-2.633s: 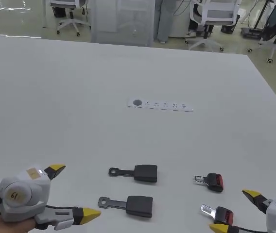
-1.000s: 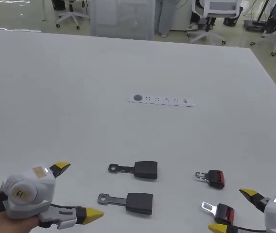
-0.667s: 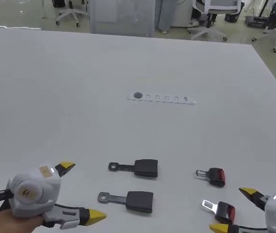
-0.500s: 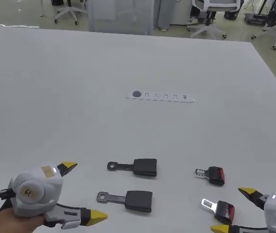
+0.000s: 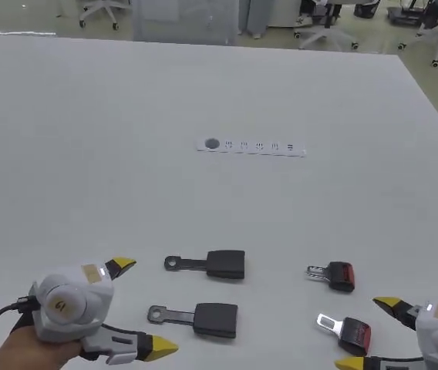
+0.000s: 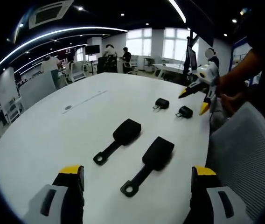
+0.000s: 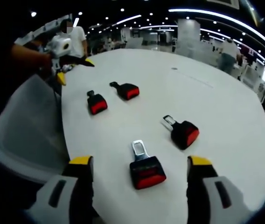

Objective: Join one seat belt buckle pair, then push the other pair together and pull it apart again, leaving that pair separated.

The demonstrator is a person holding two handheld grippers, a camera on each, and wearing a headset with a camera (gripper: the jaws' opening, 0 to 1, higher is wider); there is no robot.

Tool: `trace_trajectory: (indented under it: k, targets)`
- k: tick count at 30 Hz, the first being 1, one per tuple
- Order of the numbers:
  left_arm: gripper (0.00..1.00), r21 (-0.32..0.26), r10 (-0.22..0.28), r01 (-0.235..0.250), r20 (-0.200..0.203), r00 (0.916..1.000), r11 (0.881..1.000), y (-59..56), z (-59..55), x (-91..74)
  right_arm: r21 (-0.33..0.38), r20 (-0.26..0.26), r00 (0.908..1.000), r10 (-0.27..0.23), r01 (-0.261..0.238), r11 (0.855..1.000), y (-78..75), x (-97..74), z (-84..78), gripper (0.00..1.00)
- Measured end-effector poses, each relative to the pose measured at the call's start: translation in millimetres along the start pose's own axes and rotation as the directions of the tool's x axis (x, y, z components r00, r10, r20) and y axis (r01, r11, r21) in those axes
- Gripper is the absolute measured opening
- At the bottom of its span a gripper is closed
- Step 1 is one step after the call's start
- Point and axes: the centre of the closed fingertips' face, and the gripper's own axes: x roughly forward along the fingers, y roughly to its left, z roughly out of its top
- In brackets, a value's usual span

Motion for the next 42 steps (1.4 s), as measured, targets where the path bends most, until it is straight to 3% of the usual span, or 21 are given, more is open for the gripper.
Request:
trace_trajectory:
  k: [9, 19, 26, 36, 42]
  targets:
    - [0.93, 0.017, -0.046, 0.047, -0.034, 0.9984, 0.999, -8.4, -5.9, 16.9, -0.013, -0.052, 0.9984, 0.025, -0.026, 1.0, -4.5, 2.9, -14.6, 0.78]
    - [0.89, 0.056, -0.102, 0.107, -0.077, 0.9918, 0.993, -19.5, -9.0, 38.9, -0.031, -0.082, 0.9946, 0.064, -0.066, 0.997, -5.9, 7.2, -20.2, 0.76]
    - [0.83, 0.092, -0.144, 0.154, -0.109, 0.9836, 0.984, -22.8, -10.4, 54.1, -0.039, -0.1, 0.99, 0.1, -0.104, 0.994, -6.9, 12.1, -21.3, 0.72]
    - [0.78, 0.155, -0.207, 0.234, -0.174, 0.9627, 0.96, -31.5, -15.0, 77.7, -0.057, -0.133, 0.9793, 0.153, -0.161, 0.985, -6.0, 15.0, -25.2, 0.66]
    - [0.7, 0.175, -0.226, 0.262, -0.202, 0.9531, 0.949, -32.5, -19.8, 89.7, -0.054, -0.16, 0.9706, 0.18, -0.191, 0.98, -4.0, 15.4, -33.4, 0.58]
